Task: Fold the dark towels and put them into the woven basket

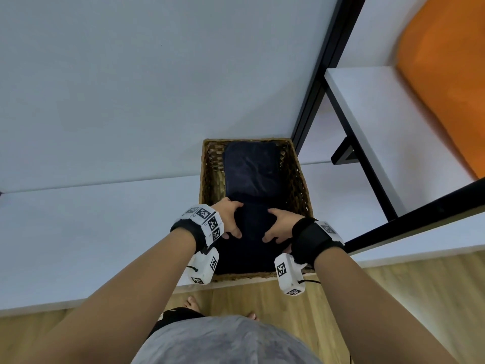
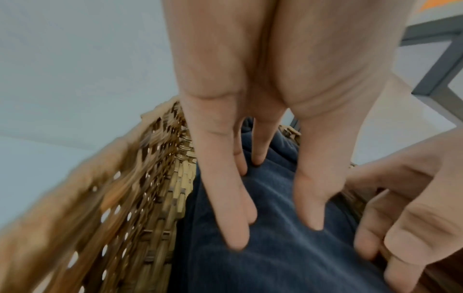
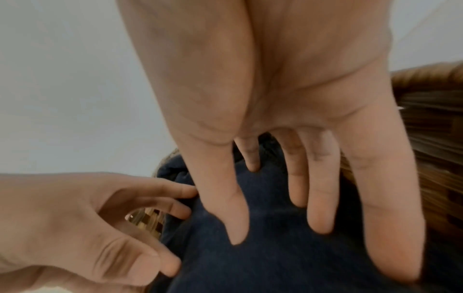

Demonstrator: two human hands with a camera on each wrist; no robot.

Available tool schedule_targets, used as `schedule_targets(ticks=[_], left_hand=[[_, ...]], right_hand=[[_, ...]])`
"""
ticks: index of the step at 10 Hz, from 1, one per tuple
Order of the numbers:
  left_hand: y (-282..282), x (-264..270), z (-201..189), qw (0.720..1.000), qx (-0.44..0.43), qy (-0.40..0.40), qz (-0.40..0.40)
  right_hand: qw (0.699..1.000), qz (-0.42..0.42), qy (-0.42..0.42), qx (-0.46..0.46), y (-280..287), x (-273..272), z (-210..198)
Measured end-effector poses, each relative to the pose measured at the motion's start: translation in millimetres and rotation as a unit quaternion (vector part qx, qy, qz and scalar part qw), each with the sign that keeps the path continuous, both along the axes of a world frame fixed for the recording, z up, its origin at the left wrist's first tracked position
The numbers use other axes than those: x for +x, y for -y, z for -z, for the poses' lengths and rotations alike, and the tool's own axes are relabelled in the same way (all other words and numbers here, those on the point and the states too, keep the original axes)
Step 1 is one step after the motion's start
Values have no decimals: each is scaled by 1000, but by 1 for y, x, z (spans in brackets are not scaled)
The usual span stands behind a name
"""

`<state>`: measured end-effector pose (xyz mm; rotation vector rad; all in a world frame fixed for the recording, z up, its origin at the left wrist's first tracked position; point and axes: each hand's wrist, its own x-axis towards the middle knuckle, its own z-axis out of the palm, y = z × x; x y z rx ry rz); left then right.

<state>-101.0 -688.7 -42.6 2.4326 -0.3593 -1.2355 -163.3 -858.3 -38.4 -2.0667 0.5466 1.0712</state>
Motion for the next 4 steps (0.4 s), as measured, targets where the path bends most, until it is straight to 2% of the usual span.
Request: schedule_targets(ticks=[1, 2, 3, 4], left_hand=[[-12, 11, -11, 995, -58, -66, -51], [-28, 27, -27, 993, -89, -34, -68], [-50, 40, -46, 985, -138, 28, -99], [-86, 26, -59, 981, -125, 101, -105]], right_hand=[[999, 31, 31, 10, -2, 7, -8], [993, 64, 95, 24, -13, 19, -22], [986, 50, 147, 54, -26, 33, -41], [980, 73, 161, 96, -38, 19, -57]])
